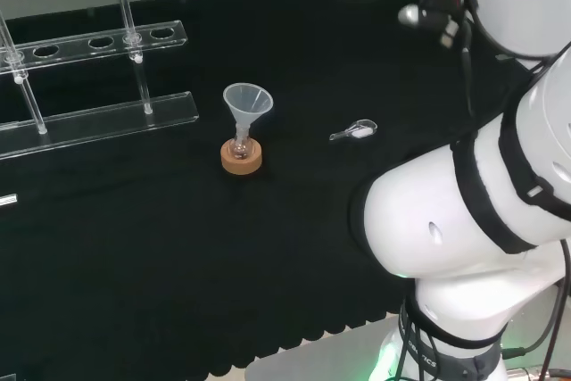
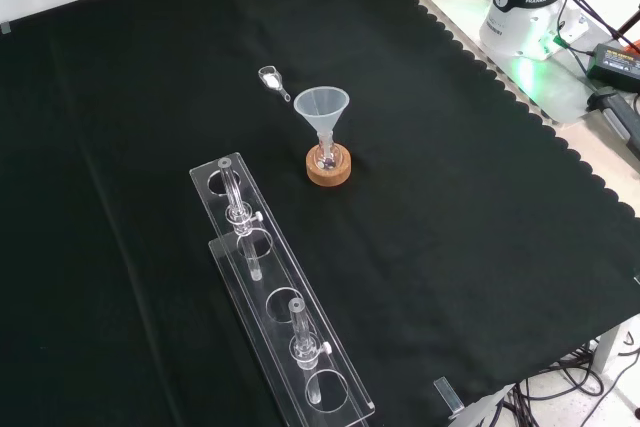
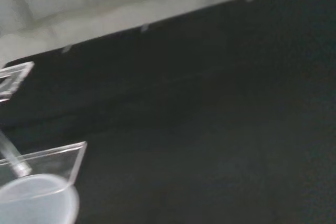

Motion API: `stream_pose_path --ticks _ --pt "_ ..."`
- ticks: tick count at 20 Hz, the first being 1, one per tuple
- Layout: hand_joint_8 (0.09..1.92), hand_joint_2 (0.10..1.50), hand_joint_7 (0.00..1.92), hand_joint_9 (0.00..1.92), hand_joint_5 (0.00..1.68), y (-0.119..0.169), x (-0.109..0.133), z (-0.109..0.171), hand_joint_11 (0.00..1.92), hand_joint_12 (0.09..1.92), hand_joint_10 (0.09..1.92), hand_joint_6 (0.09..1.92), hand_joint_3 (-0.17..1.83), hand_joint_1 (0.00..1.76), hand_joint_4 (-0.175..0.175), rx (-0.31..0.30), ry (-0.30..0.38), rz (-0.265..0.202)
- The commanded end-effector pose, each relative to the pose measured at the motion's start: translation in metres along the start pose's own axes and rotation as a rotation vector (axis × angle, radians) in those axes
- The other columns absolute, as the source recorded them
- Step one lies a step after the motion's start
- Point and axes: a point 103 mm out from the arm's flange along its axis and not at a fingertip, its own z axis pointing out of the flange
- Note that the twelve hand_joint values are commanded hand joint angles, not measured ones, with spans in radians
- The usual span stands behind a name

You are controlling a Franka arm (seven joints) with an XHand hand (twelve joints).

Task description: Pick up the weighing funnel.

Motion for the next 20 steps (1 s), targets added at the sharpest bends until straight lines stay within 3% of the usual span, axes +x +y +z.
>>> stream_pose_path --ticks 1,8,11,14,20 --pt "0.89 0.76 0.06 0.32 0.17 -0.001 -0.079 0.062 0.47 1.44 0.95 0.09 -0.01 0.60 -0.146 -0.171 -0.232 -0.030" --pt "0.90 0.75 0.09 0.38 0.26 0.028 -0.112 0.108 0.49 1.43 0.92 0.09 -0.01 0.63 -0.150 -0.080 -0.204 -0.027" --pt "0.90 0.75 0.10 0.39 0.28 0.038 -0.140 0.129 0.49 1.42 0.91 0.09 -0.01 0.63 -0.152 -0.005 -0.193 -0.054" --pt "0.90 0.76 0.11 0.39 0.29 0.027 -0.161 0.145 0.49 1.42 0.91 0.09 0.00 0.62 -0.153 0.063 -0.217 -0.098" --pt "0.91 0.76 0.14 0.40 0.31 0.020 -0.192 0.188 0.48 1.42 0.90 0.09 0.00 0.60 -0.157 0.190 -0.222 -0.125"
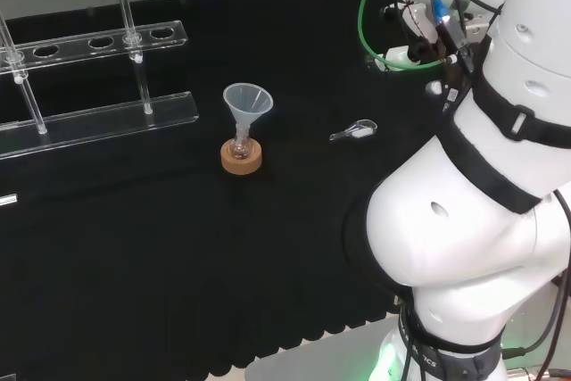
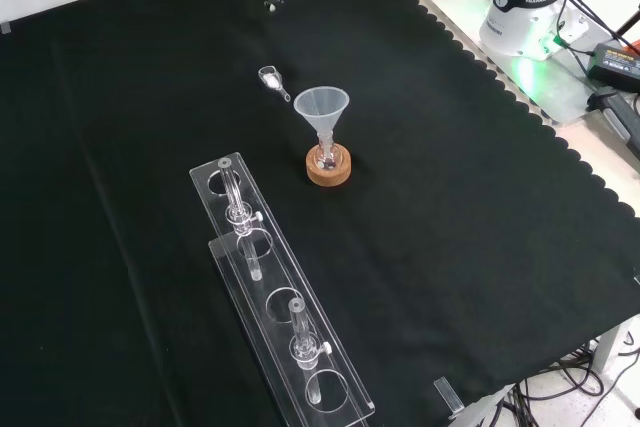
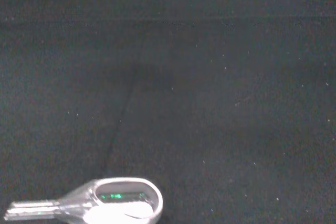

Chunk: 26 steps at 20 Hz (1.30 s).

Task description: Pick up the weighing funnel.

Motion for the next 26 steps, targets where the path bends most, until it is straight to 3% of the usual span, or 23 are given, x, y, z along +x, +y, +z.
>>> stream_pose_path --ticks 1,4,8,10,15,19,25,26 --pt "0.91 0.76 0.15 0.40 0.32 -0.019 -0.062 0.097 0.48 1.42 0.90 0.09 0.00 0.60 -0.158 0.224 0.008 -0.095" --pt "0.92 0.76 0.16 0.40 0.33 -0.026 -0.073 0.111 0.47 1.42 0.90 0.09 0.00 0.60 -0.162 0.254 0.000 -0.122" --pt "0.92 0.77 0.18 0.40 0.35 -0.036 -0.068 0.119 0.47 1.42 0.90 0.09 0.00 0.60 -0.166 0.277 0.001 -0.194" --pt "0.92 0.77 0.19 0.41 0.36 -0.038 -0.067 0.119 0.47 1.42 0.90 0.09 0.00 0.60 -0.167 0.288 -0.001 -0.208" --pt "0.92 0.77 0.19 0.41 0.36 -0.039 -0.059 0.114 0.46 1.42 0.89 0.09 0.00 0.60 -0.167 0.276 0.009 -0.248" --pt "0.92 0.77 0.20 0.41 0.37 -0.030 -0.032 0.113 0.46 1.42 0.89 0.09 0.00 0.60 -0.170 0.259 -0.006 -0.294" --pt "0.94 0.77 0.25 0.43 0.39 -0.011 -0.012 0.120 0.47 1.41 0.89 0.09 0.00 0.60 -0.172 0.259 -0.033 -0.308" --pt "0.93 0.77 0.26 0.45 0.40 -0.006 0.001 0.121 0.47 1.41 0.88 0.09 0.00 0.60 -0.172 0.262 -0.058 -0.308"
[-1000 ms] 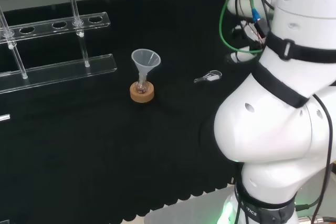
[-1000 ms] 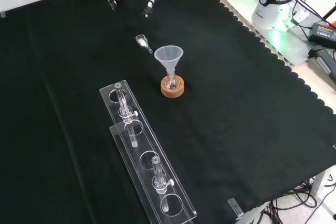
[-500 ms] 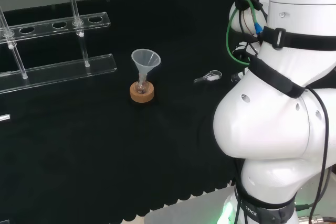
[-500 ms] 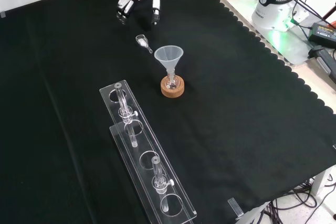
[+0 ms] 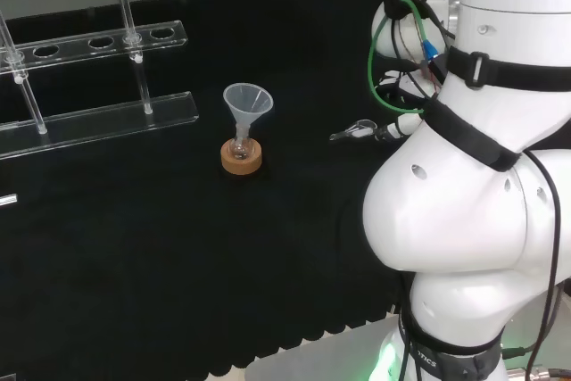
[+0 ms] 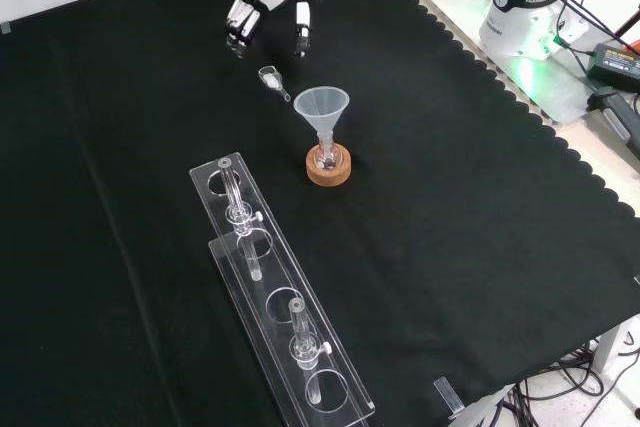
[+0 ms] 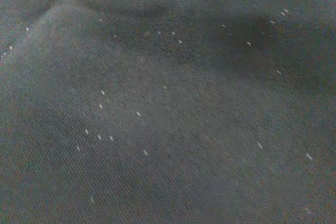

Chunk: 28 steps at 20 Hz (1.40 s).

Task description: Pick up the weighing funnel.

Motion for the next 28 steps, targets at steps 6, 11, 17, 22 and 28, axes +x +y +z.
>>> stream_pose_path --ticks 6,11,17,22,28 --pt "0.92 0.78 0.37 0.54 0.47 0.035 0.019 0.000 0.53 1.37 0.84 0.09 0.00 0.61 -0.170 0.028 -0.023 -0.022" --pt "0.91 0.78 0.45 0.61 0.51 0.051 0.016 0.009 0.57 1.34 0.79 0.12 0.00 0.62 -0.170 0.012 -0.022 -0.025" --pt "0.91 0.78 0.49 0.65 0.54 0.039 0.016 0.007 0.59 1.33 0.78 0.14 0.01 0.62 -0.171 0.017 -0.027 -0.014" --pt "0.91 0.78 0.51 0.66 0.54 0.025 0.013 0.003 0.59 1.33 0.77 0.15 0.01 0.62 -0.173 0.013 -0.010 0.006" --pt "0.91 0.78 0.52 0.66 0.55 0.024 0.012 0.013 0.60 1.33 0.77 0.17 0.01 0.62 -0.174 0.022 0.030 0.017"
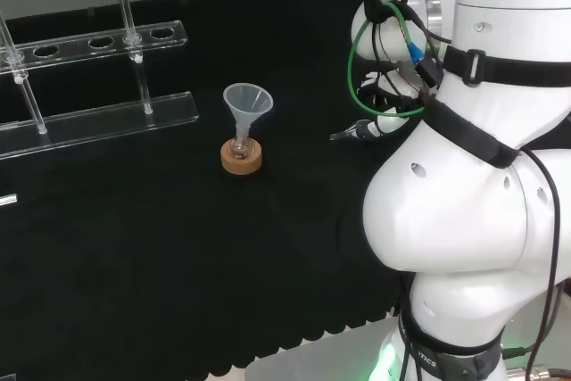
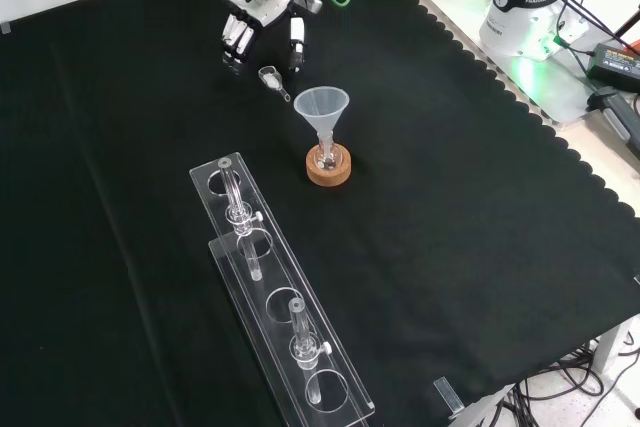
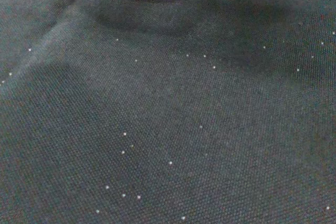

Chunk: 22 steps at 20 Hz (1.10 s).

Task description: Pick up the weighing funnel.

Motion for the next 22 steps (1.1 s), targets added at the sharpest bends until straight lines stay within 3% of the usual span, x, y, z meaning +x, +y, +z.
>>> stream_pose_path --ticks 1,2,9,13,18,22 --pt "0.91 0.78 0.52 0.66 0.55 0.001 0.001 0.009 0.60 1.33 0.77 0.17 0.01 0.62 -0.174 0.009 0.033 0.006" --pt "0.91 0.78 0.52 0.67 0.55 0.007 0.011 0.008 0.60 1.33 0.77 0.17 0.01 0.62 -0.175 0.019 0.024 0.011" --pt "0.92 0.78 0.61 0.69 0.56 0.012 0.017 0.012 0.61 1.32 0.76 0.22 0.01 0.63 -0.175 0.010 0.041 0.010" --pt "0.94 0.78 0.68 0.72 0.52 0.013 0.018 0.013 0.63 1.30 0.74 0.42 0.01 0.63 -0.175 0.004 0.038 0.007" --pt "0.98 0.79 0.84 0.81 0.55 0.001 0.001 0.015 0.67 1.28 0.70 0.74 0.01 0.66 -0.175 -0.035 0.059 0.013" --pt "1.01 0.80 0.90 0.86 0.58 0.011 0.017 0.014 0.70 1.27 0.69 0.86 0.01 0.68 -0.175 -0.021 0.042 0.014"
